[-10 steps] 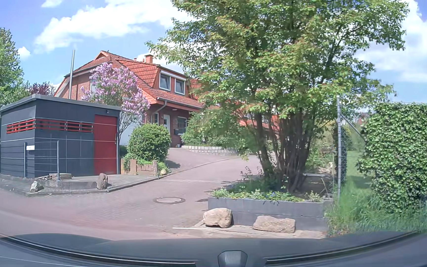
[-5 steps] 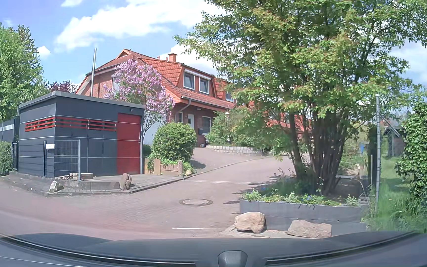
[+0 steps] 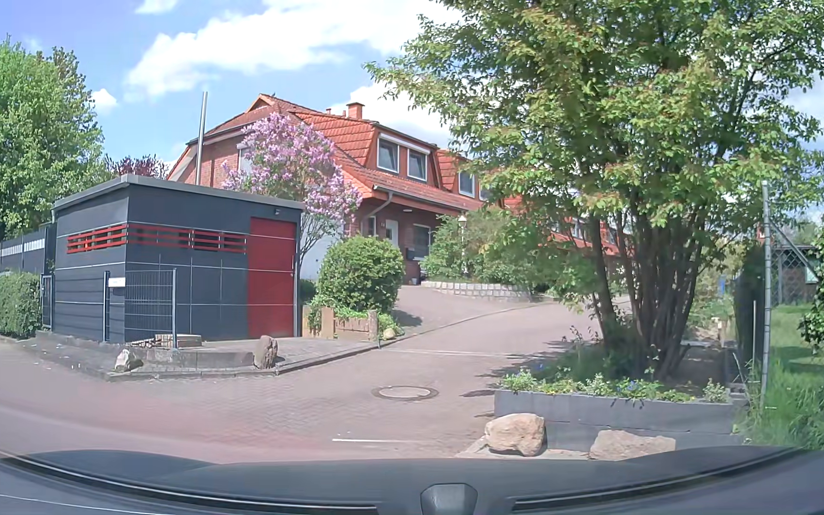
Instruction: Follow the waypoints while adhering to traffic rules and regulations
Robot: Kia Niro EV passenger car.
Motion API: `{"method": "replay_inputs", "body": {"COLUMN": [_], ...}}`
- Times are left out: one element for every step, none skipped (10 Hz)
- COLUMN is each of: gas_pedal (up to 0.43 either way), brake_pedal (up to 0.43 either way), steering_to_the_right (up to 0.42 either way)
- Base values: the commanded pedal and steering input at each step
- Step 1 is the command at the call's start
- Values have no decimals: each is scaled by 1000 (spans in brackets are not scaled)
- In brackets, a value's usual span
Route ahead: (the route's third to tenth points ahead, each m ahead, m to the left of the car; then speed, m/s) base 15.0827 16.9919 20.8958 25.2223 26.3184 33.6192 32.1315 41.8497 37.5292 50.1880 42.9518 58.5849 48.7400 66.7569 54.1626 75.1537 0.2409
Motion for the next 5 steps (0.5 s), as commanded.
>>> {"method": "replay_inputs", "body": {"gas_pedal": [0,0,0,0,0], "brake_pedal": [55,55,55,55,55], "steering_to_the_right": [-976,-976,-976,-976,-976]}}
